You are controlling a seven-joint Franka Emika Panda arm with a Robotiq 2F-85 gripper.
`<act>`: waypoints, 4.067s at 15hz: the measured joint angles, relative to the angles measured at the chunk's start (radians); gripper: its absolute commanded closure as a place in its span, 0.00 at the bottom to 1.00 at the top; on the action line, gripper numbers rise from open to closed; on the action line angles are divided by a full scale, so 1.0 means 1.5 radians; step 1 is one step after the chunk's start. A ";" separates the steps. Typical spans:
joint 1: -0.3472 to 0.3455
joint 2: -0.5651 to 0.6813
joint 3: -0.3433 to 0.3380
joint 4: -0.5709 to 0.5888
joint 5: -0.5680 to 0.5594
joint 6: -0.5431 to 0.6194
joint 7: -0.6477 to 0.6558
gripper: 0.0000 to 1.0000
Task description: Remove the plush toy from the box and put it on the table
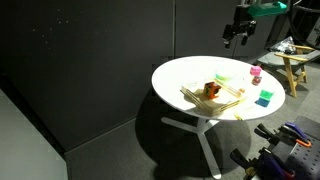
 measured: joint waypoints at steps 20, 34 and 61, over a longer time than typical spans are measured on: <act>-0.001 0.100 -0.031 0.016 -0.001 0.079 0.000 0.00; -0.001 0.221 -0.031 0.061 0.000 0.110 0.000 0.00; 0.008 0.440 -0.023 0.154 0.009 0.222 -0.002 0.00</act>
